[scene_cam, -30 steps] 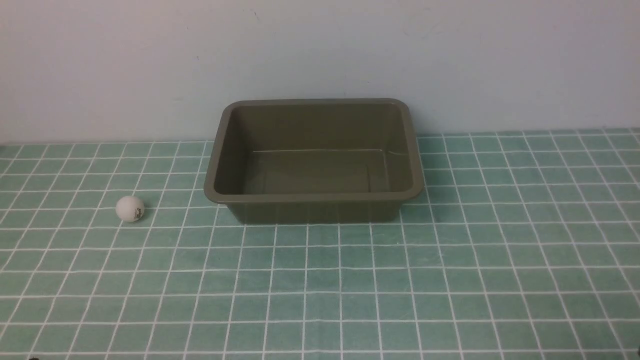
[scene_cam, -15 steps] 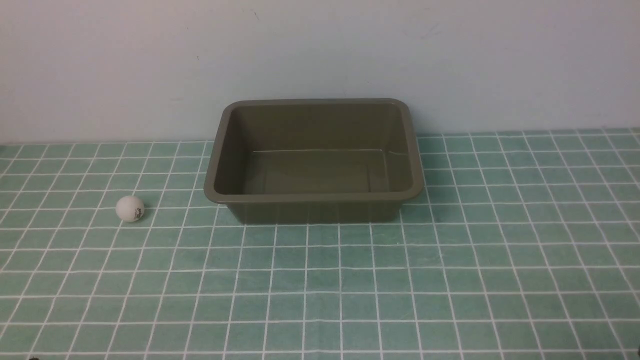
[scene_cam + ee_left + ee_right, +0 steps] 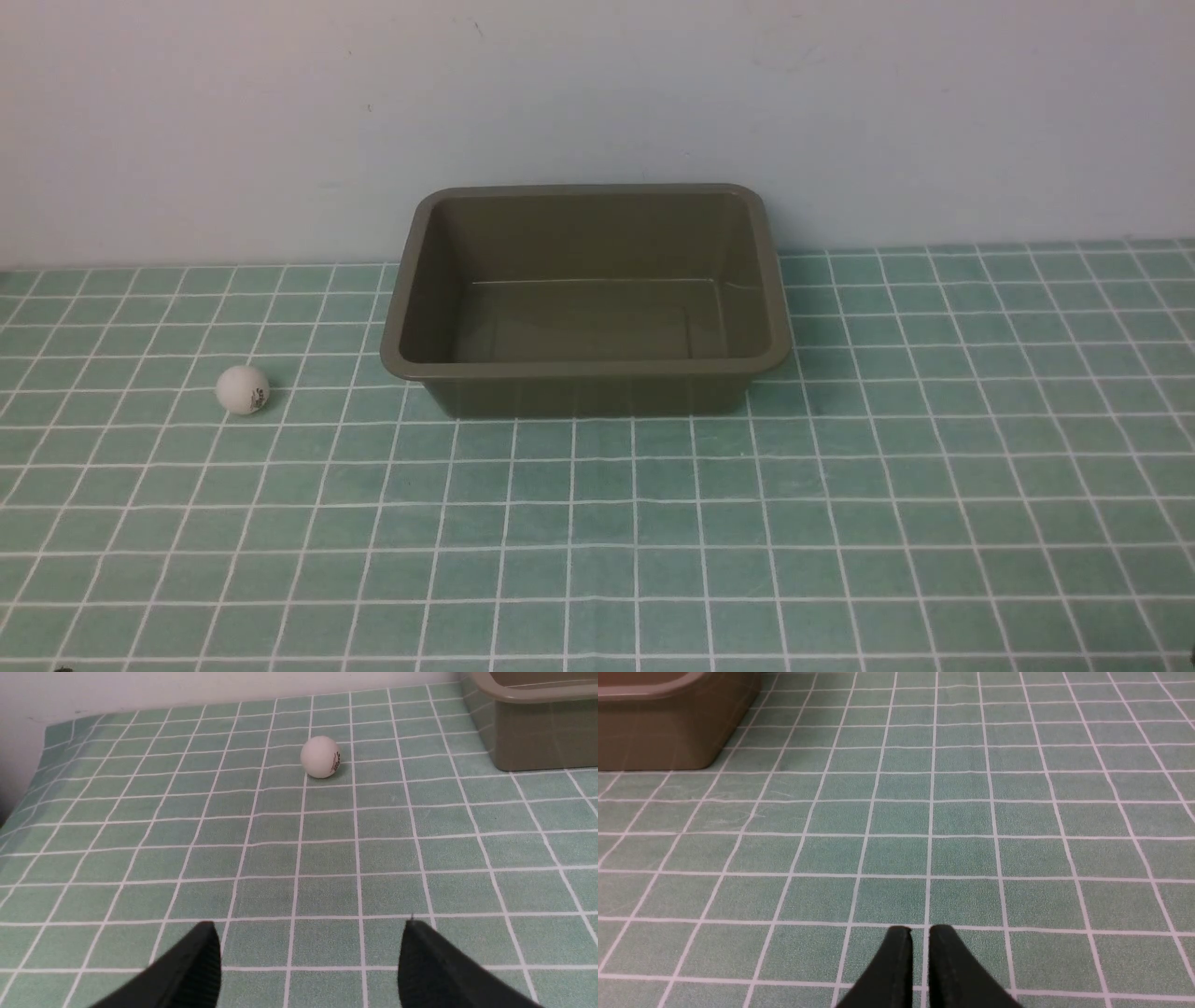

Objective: Put the table tennis balls in the box on the green coffee tablecloth.
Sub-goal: 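Reach for and grasp a ping pong ball on the table beside the basket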

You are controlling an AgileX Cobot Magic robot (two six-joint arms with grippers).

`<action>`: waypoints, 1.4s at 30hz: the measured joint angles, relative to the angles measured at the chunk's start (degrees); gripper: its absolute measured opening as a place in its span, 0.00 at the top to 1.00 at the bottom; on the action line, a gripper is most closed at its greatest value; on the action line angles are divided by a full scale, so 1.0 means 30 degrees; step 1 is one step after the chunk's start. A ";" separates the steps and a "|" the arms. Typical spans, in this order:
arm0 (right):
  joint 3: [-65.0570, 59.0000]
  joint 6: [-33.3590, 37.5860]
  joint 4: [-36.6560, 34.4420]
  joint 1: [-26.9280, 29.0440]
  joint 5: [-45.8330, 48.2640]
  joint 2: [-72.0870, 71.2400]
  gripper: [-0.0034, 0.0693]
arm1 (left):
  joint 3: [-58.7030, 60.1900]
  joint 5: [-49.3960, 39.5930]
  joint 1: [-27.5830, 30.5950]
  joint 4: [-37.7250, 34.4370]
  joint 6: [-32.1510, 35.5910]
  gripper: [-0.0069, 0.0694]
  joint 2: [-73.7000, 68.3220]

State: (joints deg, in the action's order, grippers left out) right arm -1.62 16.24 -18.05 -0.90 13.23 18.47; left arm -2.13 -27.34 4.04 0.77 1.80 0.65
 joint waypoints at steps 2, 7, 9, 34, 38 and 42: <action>0.0000 0.0000 0.0000 0.0000 0.0000 0.0000 0.89 | 0.0000 0.0539 0.0000 -0.0404 -0.0066 0.31 0.0000; 0.0000 0.0000 0.0000 0.0000 0.0000 0.0000 0.89 | 0.0000 0.4646 0.0000 -0.3918 -0.0158 0.31 0.0000; 0.0000 0.0000 0.0000 0.0000 0.0000 0.0000 0.89 | 0.0000 0.6504 0.0000 -0.5472 -0.0158 0.31 0.0000; 0.0000 0.0000 0.0000 0.0000 0.0000 0.0000 0.89 | 0.0000 1.3251 0.0000 -1.2243 -0.0153 0.31 0.0000; 0.0000 0.0000 0.0000 0.0000 0.0000 0.0000 0.89 | -0.0115 1.6093 0.0000 -1.2355 -0.0828 0.31 0.0000; 0.0000 0.0000 0.0000 0.0000 0.0000 0.0000 0.89 | -0.1593 1.7274 0.0000 -1.0388 -0.1710 0.31 0.0000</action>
State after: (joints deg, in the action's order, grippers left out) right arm -1.62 16.24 -18.05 -0.90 13.23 18.47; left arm -6.91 24.48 4.04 -30.40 -3.33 0.65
